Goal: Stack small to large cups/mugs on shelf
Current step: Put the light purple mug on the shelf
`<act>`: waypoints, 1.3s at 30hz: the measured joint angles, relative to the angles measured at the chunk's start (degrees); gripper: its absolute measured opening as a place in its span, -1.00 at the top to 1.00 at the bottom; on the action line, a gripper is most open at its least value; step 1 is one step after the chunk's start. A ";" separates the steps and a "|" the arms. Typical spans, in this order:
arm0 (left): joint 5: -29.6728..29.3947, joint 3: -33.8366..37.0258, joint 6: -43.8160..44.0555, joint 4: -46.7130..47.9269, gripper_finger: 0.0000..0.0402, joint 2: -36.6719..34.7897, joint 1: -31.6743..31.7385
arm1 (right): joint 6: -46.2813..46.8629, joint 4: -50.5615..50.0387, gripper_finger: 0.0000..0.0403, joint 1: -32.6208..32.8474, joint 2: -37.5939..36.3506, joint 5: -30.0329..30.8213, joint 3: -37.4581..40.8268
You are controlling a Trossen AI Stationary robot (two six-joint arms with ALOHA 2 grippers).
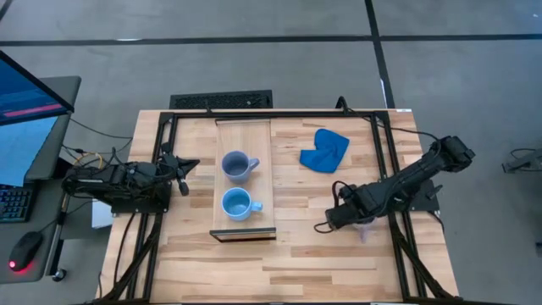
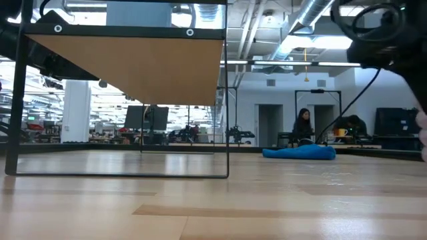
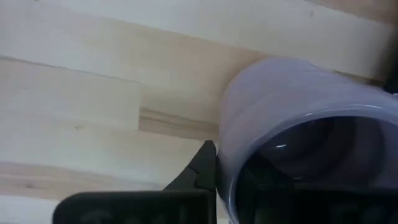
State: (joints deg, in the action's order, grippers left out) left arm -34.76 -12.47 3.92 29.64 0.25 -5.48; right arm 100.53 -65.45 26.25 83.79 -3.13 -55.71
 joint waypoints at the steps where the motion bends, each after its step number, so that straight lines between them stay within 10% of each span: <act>1: 0.00 0.00 0.00 0.01 1.00 0.00 0.00 | -0.72 0.11 0.82 -0.66 0.00 -0.04 -0.04; 39: 0.37 0.00 7.93 0.74 1.00 0.00 0.02 | -92.37 -6.70 0.82 -40.07 -0.23 9.10 -24.59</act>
State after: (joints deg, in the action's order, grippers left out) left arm -34.39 -12.47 11.86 30.38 0.25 -5.45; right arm 8.15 -72.15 -13.82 83.55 5.98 -80.29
